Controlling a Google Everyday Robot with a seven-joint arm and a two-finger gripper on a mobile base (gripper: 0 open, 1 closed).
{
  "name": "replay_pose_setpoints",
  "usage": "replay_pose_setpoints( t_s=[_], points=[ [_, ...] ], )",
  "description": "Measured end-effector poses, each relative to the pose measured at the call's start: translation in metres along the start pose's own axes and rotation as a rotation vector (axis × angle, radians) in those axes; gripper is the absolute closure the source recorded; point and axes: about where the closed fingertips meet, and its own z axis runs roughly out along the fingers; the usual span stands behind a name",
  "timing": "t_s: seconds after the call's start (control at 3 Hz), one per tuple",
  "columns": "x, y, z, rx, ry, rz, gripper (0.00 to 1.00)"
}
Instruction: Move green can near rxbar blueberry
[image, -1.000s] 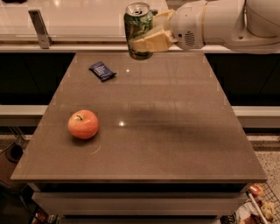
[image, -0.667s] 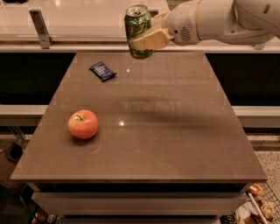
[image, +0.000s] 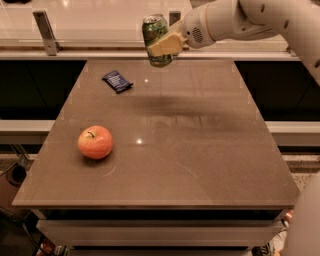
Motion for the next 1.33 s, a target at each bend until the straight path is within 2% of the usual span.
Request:
replay_pose_setpoints(
  t_s=[0.33, 0.67, 1.0, 1.33],
  points=[
    [0.015, -0.016, 0.025, -0.003, -0.011, 0.049, 1.00],
    [0.025, -0.021, 0.043, 0.005, -0.050, 0.085, 1.00],
    [0.038, -0.023, 0.058, 0.028, -0.058, 0.114, 1.00],
    [0.053, -0.017, 0.072, 0.059, -0.004, 0.131, 1.00]
  ],
)
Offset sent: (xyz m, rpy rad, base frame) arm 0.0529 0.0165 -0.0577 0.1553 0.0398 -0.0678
